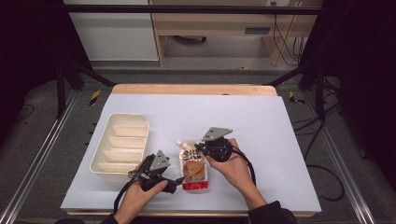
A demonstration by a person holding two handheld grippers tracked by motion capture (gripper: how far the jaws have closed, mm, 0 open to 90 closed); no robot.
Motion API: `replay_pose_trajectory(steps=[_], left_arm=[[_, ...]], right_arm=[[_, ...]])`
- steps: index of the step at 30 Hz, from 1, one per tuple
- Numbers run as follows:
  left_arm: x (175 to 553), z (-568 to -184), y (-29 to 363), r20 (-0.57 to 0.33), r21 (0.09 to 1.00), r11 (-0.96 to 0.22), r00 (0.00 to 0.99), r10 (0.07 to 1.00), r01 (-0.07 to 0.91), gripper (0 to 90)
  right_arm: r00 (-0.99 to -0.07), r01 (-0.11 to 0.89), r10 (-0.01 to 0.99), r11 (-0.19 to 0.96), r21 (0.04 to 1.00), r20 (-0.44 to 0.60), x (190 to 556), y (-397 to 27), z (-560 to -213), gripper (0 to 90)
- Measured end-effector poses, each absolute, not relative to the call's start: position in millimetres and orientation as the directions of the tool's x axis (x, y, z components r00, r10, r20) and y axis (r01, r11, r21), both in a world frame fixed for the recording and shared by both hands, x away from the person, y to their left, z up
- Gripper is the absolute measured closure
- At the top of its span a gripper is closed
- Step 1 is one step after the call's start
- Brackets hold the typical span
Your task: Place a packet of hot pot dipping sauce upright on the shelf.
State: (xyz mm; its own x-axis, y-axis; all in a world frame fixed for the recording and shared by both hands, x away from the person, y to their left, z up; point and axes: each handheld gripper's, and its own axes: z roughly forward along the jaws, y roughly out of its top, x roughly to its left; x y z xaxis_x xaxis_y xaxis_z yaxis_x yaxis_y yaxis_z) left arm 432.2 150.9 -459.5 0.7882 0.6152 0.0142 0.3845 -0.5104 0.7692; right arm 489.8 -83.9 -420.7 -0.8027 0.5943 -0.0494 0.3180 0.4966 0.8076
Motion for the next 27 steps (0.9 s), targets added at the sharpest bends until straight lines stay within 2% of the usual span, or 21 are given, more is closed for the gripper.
replay_pose_trajectory(steps=[27], left_arm=[[430, -457, 149, 0.030, 0.766, -0.528, 0.799, 0.600, 0.368, 8.6]], right_arm=[[-0.796, 0.237, 0.598, 0.453, 0.859, -0.095, 481, -96, -384, 90.0]])
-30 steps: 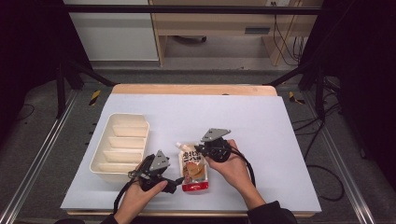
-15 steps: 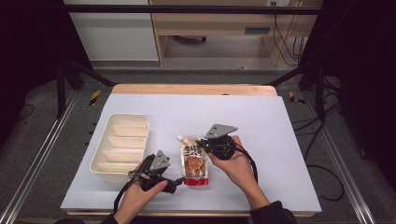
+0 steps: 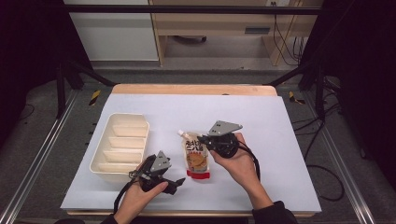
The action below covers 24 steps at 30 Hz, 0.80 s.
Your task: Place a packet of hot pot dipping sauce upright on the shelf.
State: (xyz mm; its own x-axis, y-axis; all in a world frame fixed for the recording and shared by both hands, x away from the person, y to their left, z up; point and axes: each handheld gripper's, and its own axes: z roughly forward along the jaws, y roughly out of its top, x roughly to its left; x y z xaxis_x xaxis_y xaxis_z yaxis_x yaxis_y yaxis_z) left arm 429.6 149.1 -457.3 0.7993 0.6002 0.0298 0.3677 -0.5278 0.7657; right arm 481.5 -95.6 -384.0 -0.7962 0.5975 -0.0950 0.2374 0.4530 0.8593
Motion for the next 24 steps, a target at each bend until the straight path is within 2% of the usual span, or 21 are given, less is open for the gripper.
replay_pose_trajectory(steps=[7, 24], left_arm=[[429, -457, 151, 0.032, 0.767, -0.525, 0.796, 0.605, 0.368, 8.6], [420, -446, 149, 0.083, 0.769, -0.556, 0.814, 0.574, 0.314, 9.3]], right_arm=[[-0.790, 0.226, 0.603, 0.448, 0.865, -0.106, 481, -98, -379, 90.0], [-0.854, 0.150, 0.504, 0.480, 0.864, -0.132, 465, -89, -370, 90.0]])
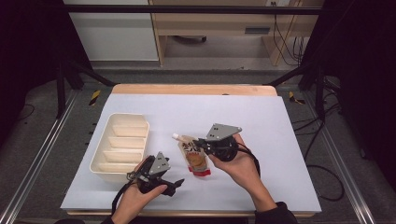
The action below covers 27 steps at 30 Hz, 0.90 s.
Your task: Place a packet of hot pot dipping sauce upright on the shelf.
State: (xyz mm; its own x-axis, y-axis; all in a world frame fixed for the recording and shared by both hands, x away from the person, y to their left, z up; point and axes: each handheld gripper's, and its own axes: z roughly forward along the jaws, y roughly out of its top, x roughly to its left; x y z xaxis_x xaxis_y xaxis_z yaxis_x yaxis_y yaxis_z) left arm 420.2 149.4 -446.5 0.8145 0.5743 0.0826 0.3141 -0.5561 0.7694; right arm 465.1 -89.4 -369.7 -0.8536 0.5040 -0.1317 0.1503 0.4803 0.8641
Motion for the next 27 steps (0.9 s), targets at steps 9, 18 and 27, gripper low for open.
replay_pose_trajectory(steps=[9, 18, 27], left_arm=[[418, -435, 151, 0.136, 0.781, -0.561, 0.804, 0.579, 0.273, 9.3], [418, -415, 169, 0.165, 0.797, -0.556, 0.799, 0.578, 0.237, 8.2], [420, -409, 175, 0.174, 0.804, -0.548, 0.792, 0.586, 0.229, 7.8]], right_arm=[[-0.878, 0.112, 0.453, 0.503, 0.857, -0.152, 457, -78, -366, 90.0], [-0.889, 0.106, 0.434, 0.507, 0.855, -0.147, 453, -77, -365, 90.0], [-0.898, 0.090, 0.412, 0.521, 0.849, -0.157, 450, -74, -366, 89.8]])
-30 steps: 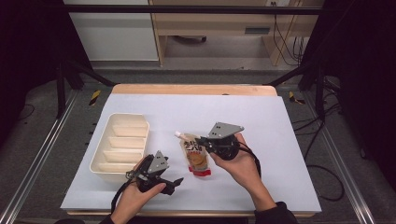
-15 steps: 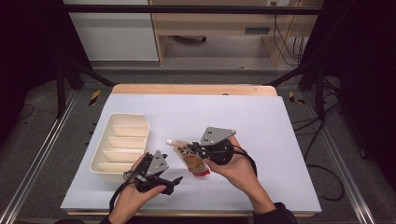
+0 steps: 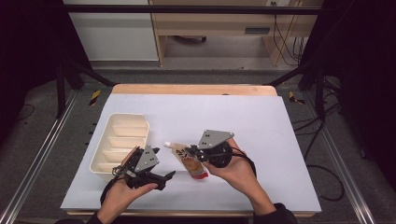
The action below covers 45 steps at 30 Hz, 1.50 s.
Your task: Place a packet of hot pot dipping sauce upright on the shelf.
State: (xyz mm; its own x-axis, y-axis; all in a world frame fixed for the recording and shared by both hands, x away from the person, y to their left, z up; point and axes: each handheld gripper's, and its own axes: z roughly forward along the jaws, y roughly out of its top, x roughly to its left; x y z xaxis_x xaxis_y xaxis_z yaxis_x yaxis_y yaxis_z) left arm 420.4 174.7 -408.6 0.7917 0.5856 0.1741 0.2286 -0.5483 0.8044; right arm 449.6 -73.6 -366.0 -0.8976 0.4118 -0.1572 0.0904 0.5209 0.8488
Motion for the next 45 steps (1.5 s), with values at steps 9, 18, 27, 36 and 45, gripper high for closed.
replay_pose_trajectory(steps=[9, 18, 27, 36, 45], left_arm=[[422, -394, 175, 0.218, 0.794, -0.580, 0.804, 0.553, 0.184, 8.0], [446, -381, 175, 0.233, 0.757, -0.635, 0.843, 0.485, 0.156, 11.8], [458, -384, 164, 0.190, 0.725, -0.674, 0.897, 0.398, 0.145, 19.1], [466, -383, 163, 0.173, 0.714, -0.687, 0.916, 0.362, 0.136, 39.2], [465, -381, 157, 0.169, 0.695, -0.710, 0.936, 0.308, 0.108, 61.7]], right_arm=[[-0.905, 0.076, 0.392, 0.528, 0.846, -0.163, 447, -73, -365, 89.8], [-0.915, 0.065, 0.368, 0.537, 0.841, -0.165, 444, -70, -364, 89.8], [-0.931, 0.039, 0.322, 0.552, 0.833, -0.170, 440, -65, -364, 89.2], [-0.936, 0.032, 0.308, 0.554, 0.832, -0.169, 438, -65, -364, 89.0], [-0.939, 0.029, 0.301, 0.555, 0.832, -0.168, 438, -65, -364, 88.8]])
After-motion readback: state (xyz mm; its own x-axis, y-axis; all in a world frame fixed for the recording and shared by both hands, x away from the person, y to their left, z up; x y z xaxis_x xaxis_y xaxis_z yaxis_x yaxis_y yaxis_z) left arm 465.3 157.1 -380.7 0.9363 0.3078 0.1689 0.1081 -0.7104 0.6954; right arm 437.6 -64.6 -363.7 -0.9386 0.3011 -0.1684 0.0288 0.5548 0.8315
